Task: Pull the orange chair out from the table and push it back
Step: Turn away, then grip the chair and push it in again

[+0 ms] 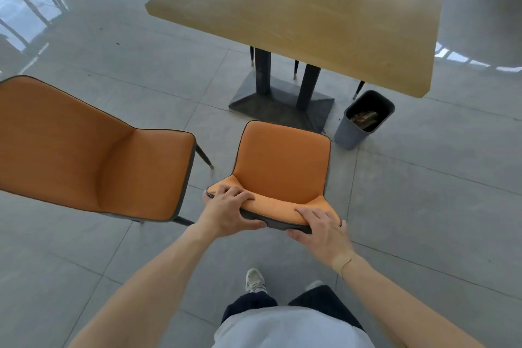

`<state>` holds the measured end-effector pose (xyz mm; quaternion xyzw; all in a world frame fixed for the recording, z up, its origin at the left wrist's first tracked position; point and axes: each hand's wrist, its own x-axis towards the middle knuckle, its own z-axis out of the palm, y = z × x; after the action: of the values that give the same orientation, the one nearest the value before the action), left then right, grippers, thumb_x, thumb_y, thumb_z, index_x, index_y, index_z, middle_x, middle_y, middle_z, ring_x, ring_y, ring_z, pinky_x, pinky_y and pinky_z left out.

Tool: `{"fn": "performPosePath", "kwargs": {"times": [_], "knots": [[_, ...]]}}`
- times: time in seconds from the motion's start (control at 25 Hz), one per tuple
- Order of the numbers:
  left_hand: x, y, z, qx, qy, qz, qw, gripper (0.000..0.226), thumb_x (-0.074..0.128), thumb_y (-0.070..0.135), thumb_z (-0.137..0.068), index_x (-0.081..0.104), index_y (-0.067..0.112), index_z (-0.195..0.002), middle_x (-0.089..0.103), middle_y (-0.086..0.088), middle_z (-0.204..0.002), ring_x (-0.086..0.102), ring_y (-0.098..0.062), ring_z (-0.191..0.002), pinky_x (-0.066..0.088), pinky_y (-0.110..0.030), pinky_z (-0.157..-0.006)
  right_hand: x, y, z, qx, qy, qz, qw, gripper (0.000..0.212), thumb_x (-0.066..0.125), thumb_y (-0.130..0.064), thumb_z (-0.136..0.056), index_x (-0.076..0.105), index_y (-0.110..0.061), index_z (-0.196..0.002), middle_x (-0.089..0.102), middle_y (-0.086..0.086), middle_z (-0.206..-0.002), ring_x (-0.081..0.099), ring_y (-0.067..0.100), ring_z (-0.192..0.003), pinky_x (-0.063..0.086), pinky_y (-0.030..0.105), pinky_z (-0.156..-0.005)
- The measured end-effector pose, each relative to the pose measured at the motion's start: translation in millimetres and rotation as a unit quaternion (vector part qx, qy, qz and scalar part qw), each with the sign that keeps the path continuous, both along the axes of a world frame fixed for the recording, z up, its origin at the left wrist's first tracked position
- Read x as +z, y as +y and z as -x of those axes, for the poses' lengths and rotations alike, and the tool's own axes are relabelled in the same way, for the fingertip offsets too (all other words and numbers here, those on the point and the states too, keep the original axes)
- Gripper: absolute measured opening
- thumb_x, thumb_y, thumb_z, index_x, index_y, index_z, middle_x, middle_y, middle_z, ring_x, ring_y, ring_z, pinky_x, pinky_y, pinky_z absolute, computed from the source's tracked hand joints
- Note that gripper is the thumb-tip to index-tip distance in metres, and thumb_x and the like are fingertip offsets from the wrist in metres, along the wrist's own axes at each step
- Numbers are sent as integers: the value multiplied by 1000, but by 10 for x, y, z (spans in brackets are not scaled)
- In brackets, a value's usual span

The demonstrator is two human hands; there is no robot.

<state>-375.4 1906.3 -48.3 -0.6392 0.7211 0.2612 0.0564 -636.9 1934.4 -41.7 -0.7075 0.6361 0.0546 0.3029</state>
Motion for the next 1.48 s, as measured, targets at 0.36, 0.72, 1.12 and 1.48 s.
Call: {"fn": "performPosePath", "kwargs": {"times": [0.36, 0.72, 1.12, 1.48], "knots": [[-16, -864, 96, -20, 21, 26, 999, 84, 42, 95, -58, 48, 45, -126, 45, 12, -139, 26, -21, -133, 17, -69, -107, -87, -794, 116, -22, -16, 16, 1000, 68, 41, -79, -80, 39, -43, -138, 44, -14, -141, 34, 18, -131, 26, 62, -107], [18, -1579, 162, -23, 6, -3, 1000, 85, 42, 96, -57, 42, 48, -127, 43, 15, -138, 26, -19, -134, 19, -67, -108, -71, -1494, 197, -19, -6, -5, 1000, 69, 41, -81, -78, 36, -47, -137, 43, -13, -142, 33, 17, -129, 28, 56, -105], [103, -1226, 45, 23, 22, 3, 999, 74, 51, 71, -83, 28, 40, -146, 23, 11, -156, 6, -20, -148, 14, -58, -117, 23, -1769, -62, 74, 17, -97, 992, 86, 41, -87, -71, 33, -39, -142, 46, -8, -139, 41, 19, -123, 43, 46, -99], [161, -468, -471, 131, 82, -13, 988, 63, 55, 52, -92, 32, 34, -148, 27, 5, -157, 13, -20, -147, 28, -49, -116, 202, -1591, -1067, 165, 14, 36, 985, 77, 46, -67, -87, 22, -26, -148, 36, 3, -149, 40, 27, -132, 40, 47, -103]]}}
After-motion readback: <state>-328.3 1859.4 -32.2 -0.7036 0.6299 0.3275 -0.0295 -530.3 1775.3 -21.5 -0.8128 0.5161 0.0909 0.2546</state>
